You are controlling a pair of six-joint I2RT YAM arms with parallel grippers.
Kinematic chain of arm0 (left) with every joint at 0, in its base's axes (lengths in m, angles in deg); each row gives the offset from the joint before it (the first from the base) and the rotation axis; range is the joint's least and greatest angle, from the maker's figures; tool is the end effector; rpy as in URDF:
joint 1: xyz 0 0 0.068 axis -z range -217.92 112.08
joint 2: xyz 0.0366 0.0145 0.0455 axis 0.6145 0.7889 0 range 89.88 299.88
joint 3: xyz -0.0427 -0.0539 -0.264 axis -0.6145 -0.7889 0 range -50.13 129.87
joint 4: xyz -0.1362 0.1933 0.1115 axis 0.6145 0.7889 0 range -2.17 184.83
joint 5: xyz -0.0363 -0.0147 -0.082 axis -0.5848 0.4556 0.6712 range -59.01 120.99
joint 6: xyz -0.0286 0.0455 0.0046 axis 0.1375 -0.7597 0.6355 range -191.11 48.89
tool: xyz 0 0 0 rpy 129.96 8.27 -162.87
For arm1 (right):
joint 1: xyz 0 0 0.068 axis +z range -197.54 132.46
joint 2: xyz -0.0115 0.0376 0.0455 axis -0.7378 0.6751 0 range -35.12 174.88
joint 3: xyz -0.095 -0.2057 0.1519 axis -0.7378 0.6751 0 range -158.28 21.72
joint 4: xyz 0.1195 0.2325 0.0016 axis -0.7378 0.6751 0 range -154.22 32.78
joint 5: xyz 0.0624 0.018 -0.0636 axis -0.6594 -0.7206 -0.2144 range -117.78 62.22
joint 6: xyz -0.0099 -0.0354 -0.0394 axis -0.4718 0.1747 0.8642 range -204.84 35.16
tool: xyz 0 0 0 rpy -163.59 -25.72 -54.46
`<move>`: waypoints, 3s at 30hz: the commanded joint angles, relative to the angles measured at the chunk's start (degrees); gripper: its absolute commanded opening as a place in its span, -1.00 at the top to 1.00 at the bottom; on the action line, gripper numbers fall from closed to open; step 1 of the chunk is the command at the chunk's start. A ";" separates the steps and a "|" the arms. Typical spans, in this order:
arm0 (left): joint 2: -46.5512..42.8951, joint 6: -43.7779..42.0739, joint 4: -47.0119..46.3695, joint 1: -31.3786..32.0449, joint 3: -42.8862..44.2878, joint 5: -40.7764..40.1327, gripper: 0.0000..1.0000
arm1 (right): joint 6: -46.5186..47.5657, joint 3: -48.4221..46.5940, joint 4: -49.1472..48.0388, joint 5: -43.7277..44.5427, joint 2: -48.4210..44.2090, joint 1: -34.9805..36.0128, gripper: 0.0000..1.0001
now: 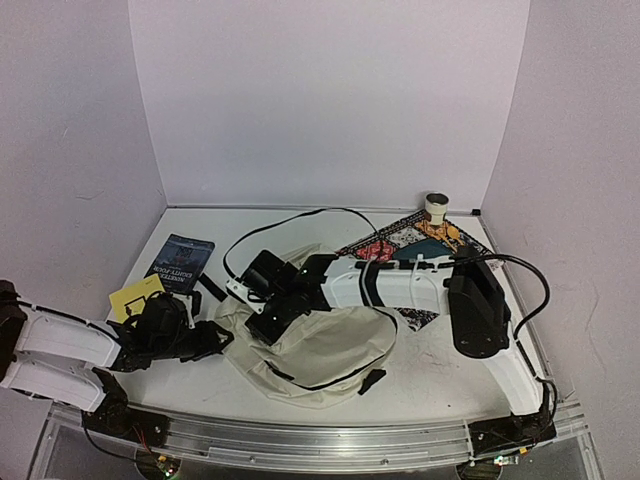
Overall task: Pack the student bag
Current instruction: Hold the student bag at the center of the board, then grab the lower front pocket of the student bag, then unzip the lower front pocket of the student bag.
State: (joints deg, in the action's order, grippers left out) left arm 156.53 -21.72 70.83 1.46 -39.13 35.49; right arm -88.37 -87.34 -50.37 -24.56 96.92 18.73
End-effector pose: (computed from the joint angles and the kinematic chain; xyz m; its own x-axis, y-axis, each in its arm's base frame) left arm 0.1440 -0.1217 0.1191 -0.8303 -0.2976 -0.4712 0.0761 0.7770 -0.6249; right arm 0.2165 0.4875 0.2035 -0.2959 -0.5204 -0.8010 -0.8793 0.4759 0.0156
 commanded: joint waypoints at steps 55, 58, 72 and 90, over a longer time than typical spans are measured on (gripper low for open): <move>11.87 4.90 -1.91 15.38 1.08 -12.03 0.43 | -1.13 9.61 2.73 12.17 -5.87 1.67 1.00; 12.33 4.67 -1.91 15.38 1.38 -11.90 0.50 | -1.13 9.53 2.72 12.11 -6.07 1.67 1.00; 12.68 7.97 -1.90 15.37 -2.93 -11.39 1.00 | -5.32 14.75 -0.03 15.37 -14.68 -0.53 1.00; 7.32 5.13 -1.60 15.41 -2.78 -12.69 0.91 | -10.12 26.60 -13.05 1.85 -22.67 -5.10 1.00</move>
State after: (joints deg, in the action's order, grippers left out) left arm 166.05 -13.13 60.70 16.78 -40.90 22.81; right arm -97.63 -61.11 -60.08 -17.58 77.73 14.29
